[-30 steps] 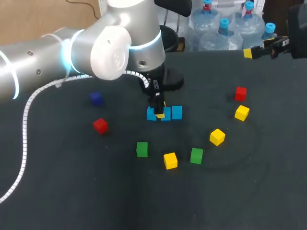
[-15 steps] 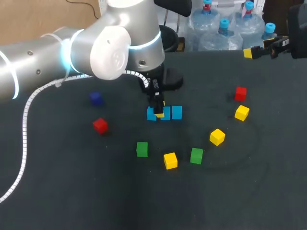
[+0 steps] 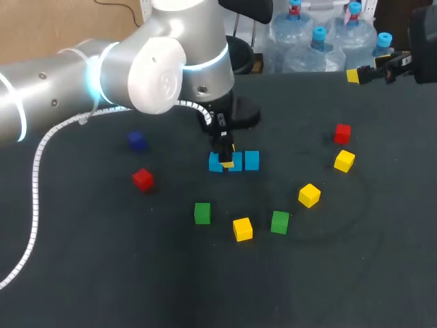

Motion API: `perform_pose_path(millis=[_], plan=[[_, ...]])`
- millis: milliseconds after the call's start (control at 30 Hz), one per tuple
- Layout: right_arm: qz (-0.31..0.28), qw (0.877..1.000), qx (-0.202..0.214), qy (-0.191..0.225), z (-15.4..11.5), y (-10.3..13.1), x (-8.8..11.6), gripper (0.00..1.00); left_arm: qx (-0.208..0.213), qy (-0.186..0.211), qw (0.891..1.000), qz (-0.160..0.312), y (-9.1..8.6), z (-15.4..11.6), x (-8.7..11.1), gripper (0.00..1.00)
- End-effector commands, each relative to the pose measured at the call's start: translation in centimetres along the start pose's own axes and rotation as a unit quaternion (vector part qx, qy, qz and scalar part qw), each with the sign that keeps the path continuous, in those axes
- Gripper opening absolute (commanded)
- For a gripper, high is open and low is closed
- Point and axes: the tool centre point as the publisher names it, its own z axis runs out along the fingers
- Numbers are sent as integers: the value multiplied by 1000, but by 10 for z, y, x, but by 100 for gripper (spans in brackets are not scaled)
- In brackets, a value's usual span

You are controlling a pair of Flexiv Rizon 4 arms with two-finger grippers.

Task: Place the blue cubes, place green cubes on the blue cubes, place the yellow cubes on the green cubes, then place the red cubes on the yellow cubes, and place purple cube on the red cubes.

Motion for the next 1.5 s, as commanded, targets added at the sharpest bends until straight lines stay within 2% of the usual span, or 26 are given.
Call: perform_pose_path(millis=[33, 333, 600, 733, 767, 800, 1167, 1267, 1400, 1500], plan=[[0, 1000, 0, 0, 1, 0, 0, 100, 0, 2, 1000, -3, 2, 1, 0, 7], [0, 1000, 0, 0, 1, 0, 0, 100, 0, 1, 1000, -6, 5, 1, 0, 12], [0, 1000, 0, 0, 1, 0, 0, 100, 0, 3, 1000, -7, 3, 2, 2, 24], [0, 1000, 0, 0, 1, 0, 0, 100, 3, 4, 1000, -7, 2, 2, 2, 48], [0, 1000, 0, 0, 1, 0, 0, 100, 3, 4, 1000, -8, 1, 2, 2, 77], [0, 1000, 0, 0, 1, 0, 0, 100, 2, 4, 1000, -11, 1, 2, 2, 100], [0, 1000, 0, 0, 1, 0, 0, 100, -2, 2, 1000, -14, 2, 2, 2, 100], [0, 1000, 0, 0, 1, 0, 0, 100, -13, 6, 1000, -7, 1, -7, 3, 100], [0, 1000, 0, 0, 1, 0, 0, 100, -20, 3, 1000, -13, -1, -26, 14, 100], [0, 1000, 0, 0, 1, 0, 0, 100, -25, 7, 999, -24, 0, -27, 26, 100]])
